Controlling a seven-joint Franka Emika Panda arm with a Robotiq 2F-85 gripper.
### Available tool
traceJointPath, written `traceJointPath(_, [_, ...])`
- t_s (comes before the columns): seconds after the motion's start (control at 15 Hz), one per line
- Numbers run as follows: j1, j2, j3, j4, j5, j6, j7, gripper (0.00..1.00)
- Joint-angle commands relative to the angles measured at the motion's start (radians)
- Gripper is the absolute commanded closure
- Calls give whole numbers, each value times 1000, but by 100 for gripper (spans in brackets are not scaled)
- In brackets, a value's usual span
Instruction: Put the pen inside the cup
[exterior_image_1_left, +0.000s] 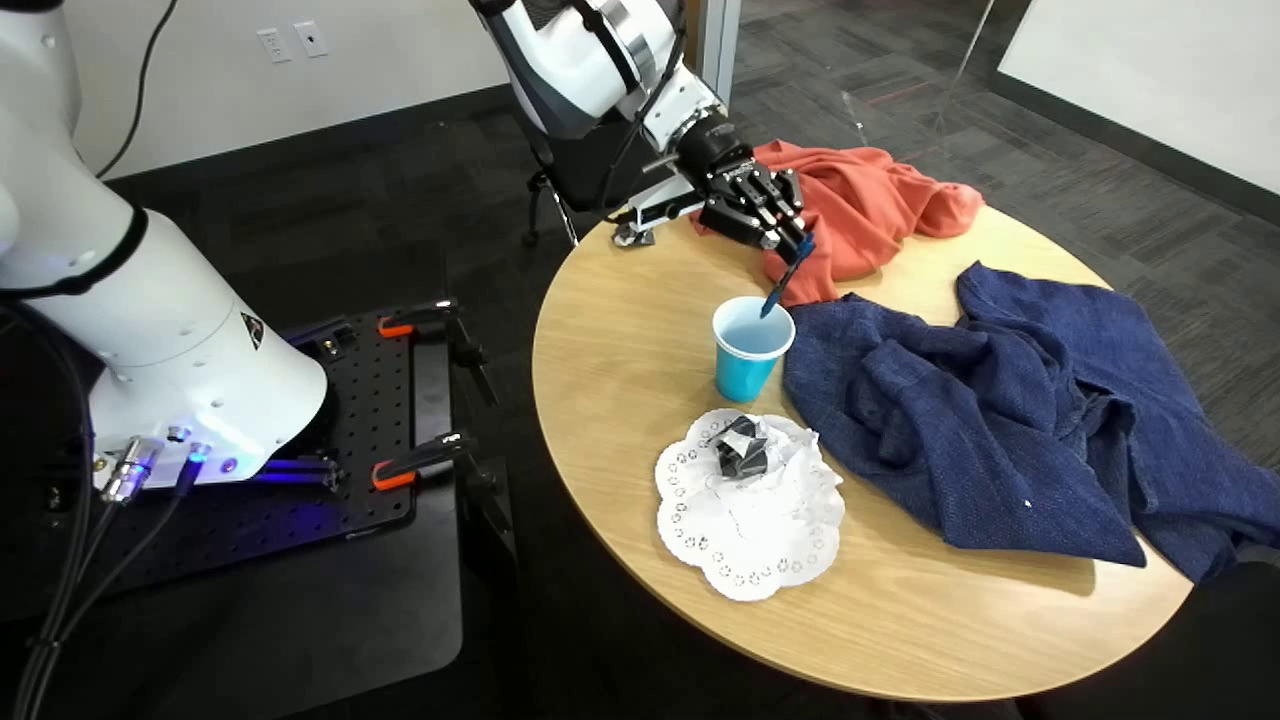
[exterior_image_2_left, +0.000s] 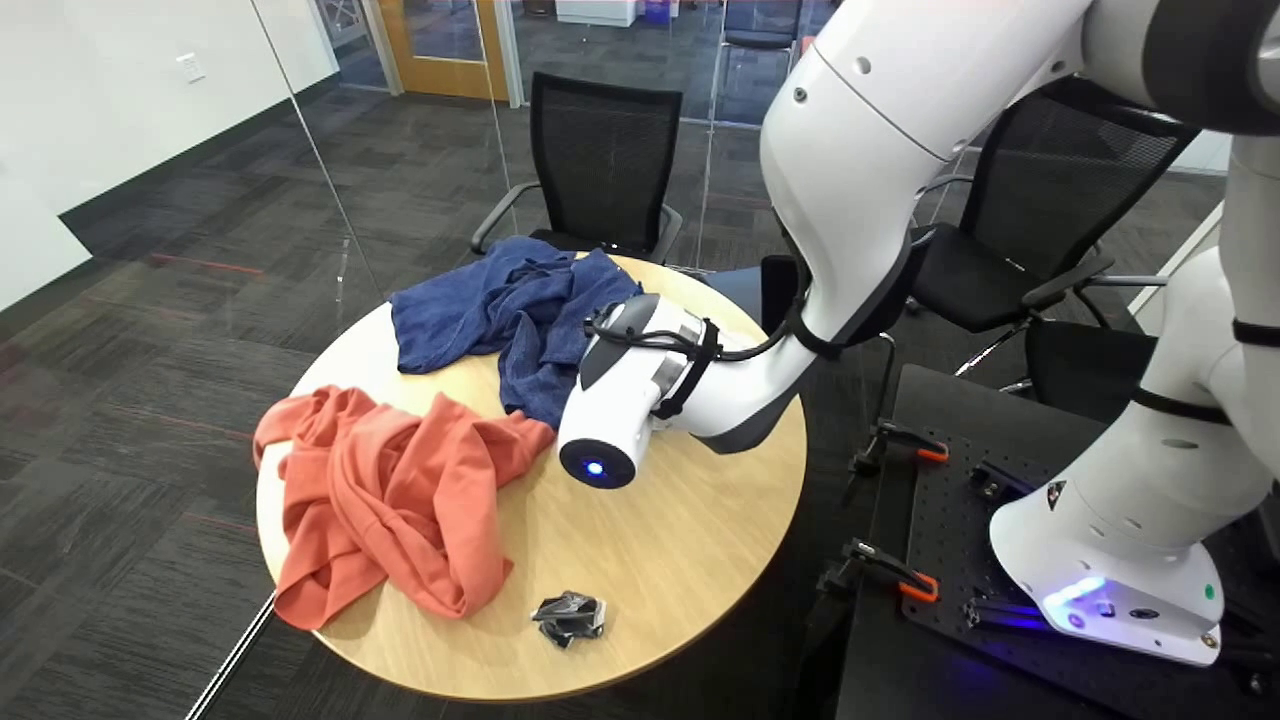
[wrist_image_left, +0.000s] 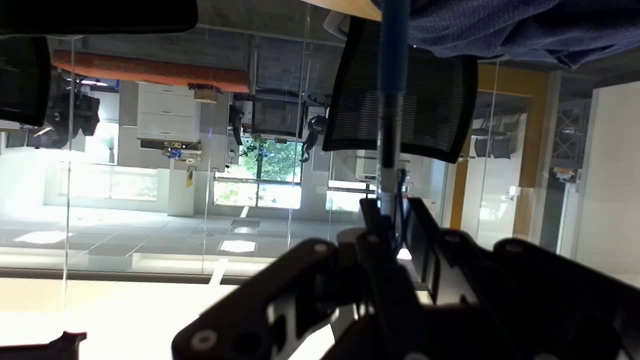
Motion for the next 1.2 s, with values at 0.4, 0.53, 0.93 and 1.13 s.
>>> traceJointPath(0.4, [-48,97,5,37,-48,89,23,96])
traceJointPath(0.53, [-51,116,5,47,-53,96,23,96])
traceJointPath(0.93, [-45,136,7,62,-44,86,19,50])
traceJointPath(1.13, [-40,110,6,44,-45,73,33,28])
